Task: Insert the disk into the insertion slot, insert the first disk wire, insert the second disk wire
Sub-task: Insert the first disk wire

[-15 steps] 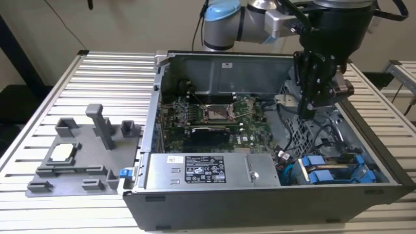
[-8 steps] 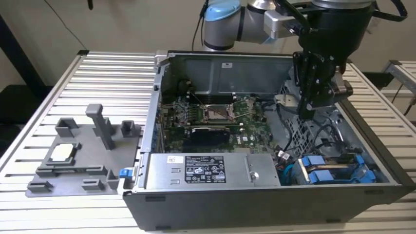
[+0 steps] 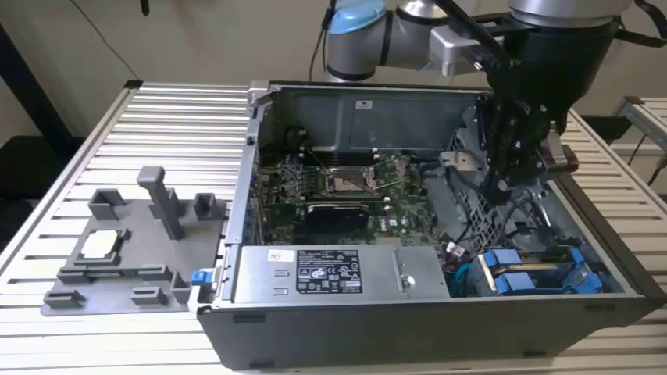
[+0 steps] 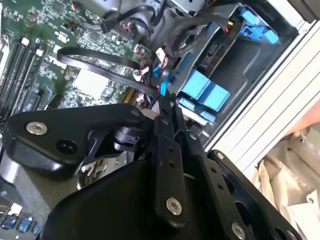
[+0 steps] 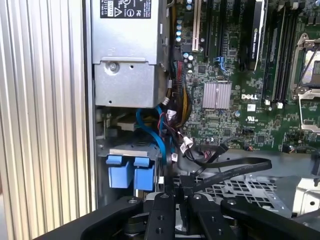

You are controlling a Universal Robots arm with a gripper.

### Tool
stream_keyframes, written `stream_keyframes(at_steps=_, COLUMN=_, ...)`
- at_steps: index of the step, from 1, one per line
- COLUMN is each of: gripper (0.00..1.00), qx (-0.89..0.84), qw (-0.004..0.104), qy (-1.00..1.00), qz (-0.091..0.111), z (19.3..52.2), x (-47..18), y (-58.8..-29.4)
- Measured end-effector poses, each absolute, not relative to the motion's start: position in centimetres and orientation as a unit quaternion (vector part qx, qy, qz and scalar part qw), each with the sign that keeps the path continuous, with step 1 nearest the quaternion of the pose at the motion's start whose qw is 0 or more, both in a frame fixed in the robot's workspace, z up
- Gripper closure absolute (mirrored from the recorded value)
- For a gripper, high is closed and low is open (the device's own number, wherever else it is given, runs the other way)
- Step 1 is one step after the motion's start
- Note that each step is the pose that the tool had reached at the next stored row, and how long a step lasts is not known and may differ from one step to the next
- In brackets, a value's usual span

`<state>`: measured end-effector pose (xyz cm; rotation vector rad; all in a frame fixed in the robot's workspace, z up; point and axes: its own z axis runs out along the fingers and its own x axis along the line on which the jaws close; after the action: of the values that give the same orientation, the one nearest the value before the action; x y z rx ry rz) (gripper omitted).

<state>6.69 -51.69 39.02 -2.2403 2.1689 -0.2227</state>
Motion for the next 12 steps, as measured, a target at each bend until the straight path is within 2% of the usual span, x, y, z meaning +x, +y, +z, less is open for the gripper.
stream_keyframes(at_steps=8, gripper=0.84, qx=-0.716, qw=0.019, qy=0.695, qz=-0.061, z=38.9, x=6.8, y=-54.4)
stream_keyframes(at_steps=12, gripper=0.84, qx=-0.716, qw=0.024, qy=0.695, qz=-0.055, z=38.9, x=7.1, y=-54.7)
